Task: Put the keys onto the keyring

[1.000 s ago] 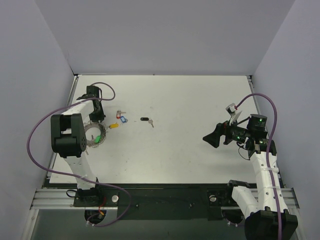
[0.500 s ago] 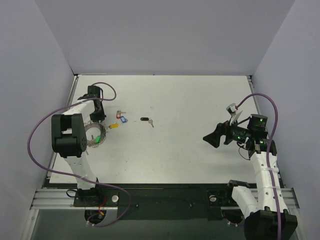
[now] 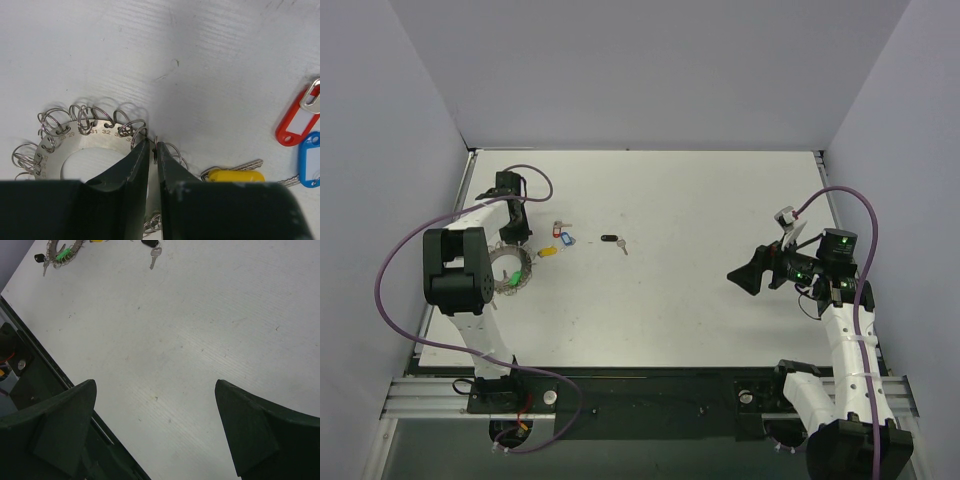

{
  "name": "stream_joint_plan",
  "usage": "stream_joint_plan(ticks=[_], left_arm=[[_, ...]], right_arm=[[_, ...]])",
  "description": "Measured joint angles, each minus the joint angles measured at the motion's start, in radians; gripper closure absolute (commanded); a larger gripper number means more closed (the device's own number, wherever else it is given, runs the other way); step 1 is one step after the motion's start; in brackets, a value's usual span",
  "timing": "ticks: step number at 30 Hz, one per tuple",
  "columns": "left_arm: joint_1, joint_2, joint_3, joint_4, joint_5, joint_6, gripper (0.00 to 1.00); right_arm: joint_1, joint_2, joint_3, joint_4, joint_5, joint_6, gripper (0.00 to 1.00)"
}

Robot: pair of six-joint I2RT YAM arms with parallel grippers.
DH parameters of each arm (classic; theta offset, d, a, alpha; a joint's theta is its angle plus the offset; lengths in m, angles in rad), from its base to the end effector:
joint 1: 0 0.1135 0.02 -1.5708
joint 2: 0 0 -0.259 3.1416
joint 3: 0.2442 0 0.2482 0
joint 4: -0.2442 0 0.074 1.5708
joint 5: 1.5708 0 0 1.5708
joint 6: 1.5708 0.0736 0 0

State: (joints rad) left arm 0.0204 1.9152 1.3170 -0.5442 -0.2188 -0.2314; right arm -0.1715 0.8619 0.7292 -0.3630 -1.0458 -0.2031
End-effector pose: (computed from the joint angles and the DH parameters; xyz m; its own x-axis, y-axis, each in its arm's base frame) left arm 0.4004 0.0241 0.1386 -0.8600 -0.2415 -0.4496 -0.3157 0.9439 0.0969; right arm 0.2036 0.0294 0.2850 -0.3250 -0.0463 -0.9446 -0.7453 0.6273 0.2257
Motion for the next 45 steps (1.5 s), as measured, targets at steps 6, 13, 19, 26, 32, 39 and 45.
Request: stream_joint_plan(ticks=[6, 13, 19, 26, 32, 39, 45], left_arm=[[0.0, 0.0, 0.0, -0.001, -0.006, 0.0, 0.81], [0.0, 0.002, -0.001, -0.001, -0.006, 0.002, 0.82], [0.0, 0.004, -0.002, -0.003, -0.006, 0.004, 0.9], [0.0, 0.004, -0.002, -0.003, -0.006, 0.006, 1.0], [0.001, -0.05, -0.021, -0.007, -0.021, 0.006, 1.0], [0.005, -0.214, -0.029, -0.005, -0.052, 0.006, 1.0], [0.005, -0.326, -0.028, -0.006, -0.044, 0.006, 1.0]], right_arm=[[-0.005, 0.0, 0.0, 0.0, -0.006, 0.0, 0.0], [-0.01, -0.002, 0.0, 0.0, -0.01, 0.0, 0.0], [-0.012, -0.003, 0.0, 0.0, -0.015, 0.0, 0.0], [-0.013, -0.003, 0.0, 0.0, -0.017, 0.0, 0.0], [-0.019, -0.003, 0.0, 0.0, -0.018, 0.0, 0.0], [-0.019, -0.006, 0.0, 0.0, -0.019, 0.0, 0.0], [-0.02, -0.011, 0.0, 0.0, -0.021, 0.0, 0.0]])
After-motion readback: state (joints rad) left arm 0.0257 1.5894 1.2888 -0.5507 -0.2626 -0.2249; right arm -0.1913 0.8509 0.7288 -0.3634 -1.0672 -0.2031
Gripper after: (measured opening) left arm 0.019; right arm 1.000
